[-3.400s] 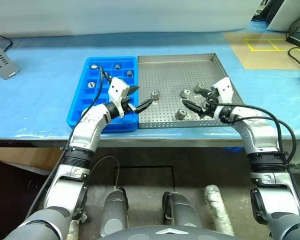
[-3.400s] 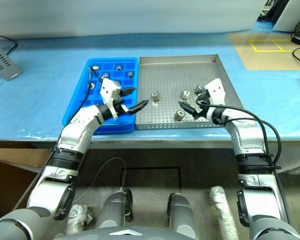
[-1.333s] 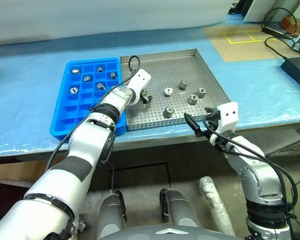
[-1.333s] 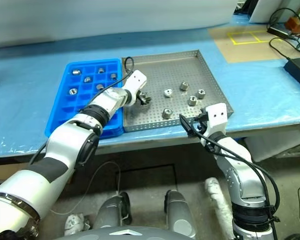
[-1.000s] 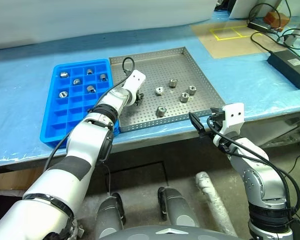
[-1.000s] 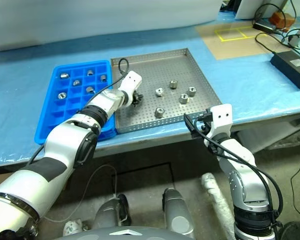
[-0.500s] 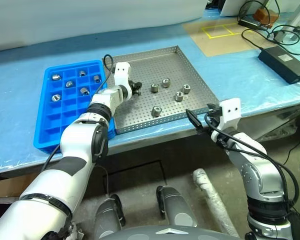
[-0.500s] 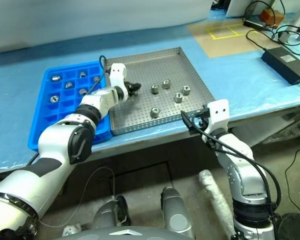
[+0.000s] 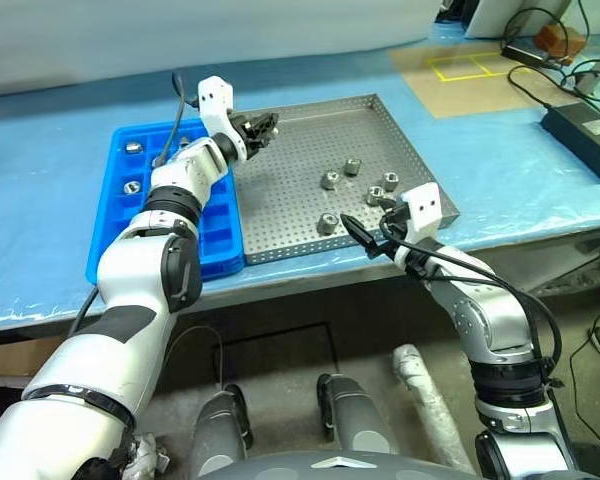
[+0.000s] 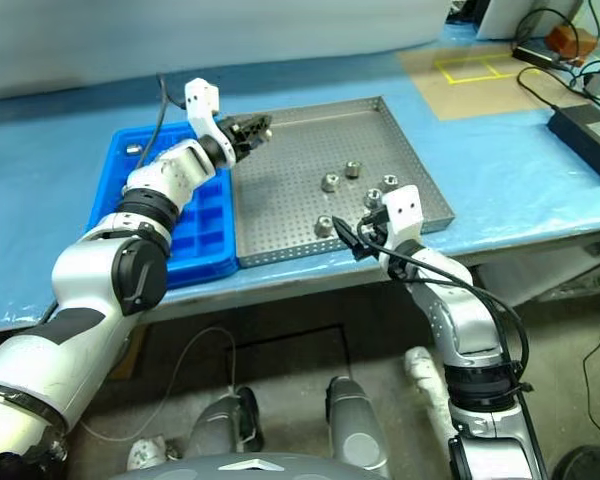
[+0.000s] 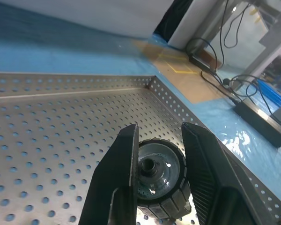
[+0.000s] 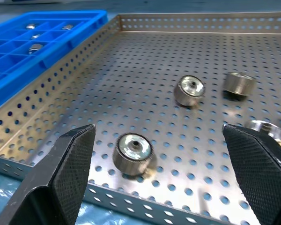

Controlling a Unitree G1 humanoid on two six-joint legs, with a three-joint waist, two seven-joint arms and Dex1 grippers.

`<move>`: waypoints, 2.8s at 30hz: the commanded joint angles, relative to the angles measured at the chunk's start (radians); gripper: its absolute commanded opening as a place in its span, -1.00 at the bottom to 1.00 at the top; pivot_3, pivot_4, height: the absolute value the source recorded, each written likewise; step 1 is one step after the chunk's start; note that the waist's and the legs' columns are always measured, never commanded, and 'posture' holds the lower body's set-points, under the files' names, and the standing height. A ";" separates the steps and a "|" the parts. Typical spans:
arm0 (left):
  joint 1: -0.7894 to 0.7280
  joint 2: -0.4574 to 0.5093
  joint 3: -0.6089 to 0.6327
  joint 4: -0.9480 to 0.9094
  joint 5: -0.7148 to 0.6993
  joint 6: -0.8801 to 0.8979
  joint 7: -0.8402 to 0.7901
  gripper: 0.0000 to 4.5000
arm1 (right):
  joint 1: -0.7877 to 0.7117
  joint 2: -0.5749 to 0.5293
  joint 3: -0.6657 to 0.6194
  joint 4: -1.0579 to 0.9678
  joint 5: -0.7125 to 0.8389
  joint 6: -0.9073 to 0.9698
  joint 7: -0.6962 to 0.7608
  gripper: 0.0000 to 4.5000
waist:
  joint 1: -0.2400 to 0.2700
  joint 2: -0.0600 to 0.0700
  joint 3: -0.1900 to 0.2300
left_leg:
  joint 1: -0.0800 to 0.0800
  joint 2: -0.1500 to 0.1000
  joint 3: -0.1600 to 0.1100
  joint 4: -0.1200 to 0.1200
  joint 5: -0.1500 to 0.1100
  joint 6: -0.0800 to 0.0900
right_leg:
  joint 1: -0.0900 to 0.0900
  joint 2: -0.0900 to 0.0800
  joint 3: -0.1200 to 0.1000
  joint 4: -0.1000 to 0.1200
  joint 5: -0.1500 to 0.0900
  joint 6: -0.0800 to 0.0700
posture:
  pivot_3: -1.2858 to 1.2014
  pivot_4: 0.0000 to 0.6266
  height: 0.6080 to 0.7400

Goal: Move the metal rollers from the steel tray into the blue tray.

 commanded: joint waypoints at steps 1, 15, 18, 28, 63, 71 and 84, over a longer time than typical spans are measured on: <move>0.021 0.039 -0.015 -0.108 -0.007 -0.007 -0.003 -0.52 | -0.044 0.014 0.015 0.009 0.001 -0.035 0.025 1.00 | 0.019 0.000 0.000 | 0.000 0.000 0.000 0.000 0.000 0.000 | 0.000 0.000 0.000 0.000 0.000 0.000 | -0.24 -0.52 1.00; 0.477 0.052 -0.204 -0.679 0.302 -0.159 0.551 -0.52 | -0.259 0.102 0.078 0.245 0.000 -0.096 0.146 1.00 | 0.159 -0.001 0.000 | 0.003 0.003 0.000 0.002 0.004 -0.006 | -0.004 0.000 -0.001 0.016 0.000 0.000 | -0.05 -0.52 1.00; 0.569 0.019 -0.211 -0.814 0.302 -0.080 0.596 -0.52 | -0.268 0.110 0.086 0.269 -0.004 -0.105 0.160 1.00 | 0.172 -0.001 0.000 | 0.002 0.002 0.000 0.002 0.004 -0.007 | -0.004 -0.001 -0.001 0.016 0.000 0.000 | -0.03 -0.52 1.00; 0.764 -0.045 -0.191 -1.097 0.331 0.175 0.743 -0.52 | -0.290 0.124 0.105 0.313 -0.021 -0.129 0.192 1.00 | 0.169 -0.001 0.000 | 0.002 0.006 -0.001 0.001 0.005 -0.015 | -0.007 0.003 0.000 0.016 0.000 0.000 | 0.00 -0.52 1.00; 0.109 -0.194 -0.340 -0.083 0.204 -0.219 0.141 0.67 | 0.046 0.047 -0.188 -0.197 0.035 0.070 -0.110 1.00 | 0.064 -0.001 0.000 | 0.004 0.007 0.002 -0.004 0.008 -0.013 | -0.008 0.007 0.005 0.013 0.000 0.001 | -0.49 -0.52 1.00; 0.018 -0.226 -0.333 0.091 0.262 -0.248 0.301 0.67 | 0.138 0.052 -0.227 -0.316 0.038 0.106 -0.192 1.00 | -0.022 -0.001 0.000 | 0.004 0.006 0.002 -0.001 0.006 -0.011 | -0.007 0.008 0.006 0.012 0.000 0.001 | -0.58 -0.52 1.00; 0.004 -0.242 -0.311 0.138 0.321 -0.250 0.387 0.67 | 0.200 0.051 -0.245 -0.406 0.034 0.135 -0.259 1.00 | -0.138 -0.001 0.000 | -0.003 0.003 0.002 0.001 -0.001 0.001 | 0.000 0.004 0.001 -0.006 0.002 0.004 | -0.67 -0.52 1.00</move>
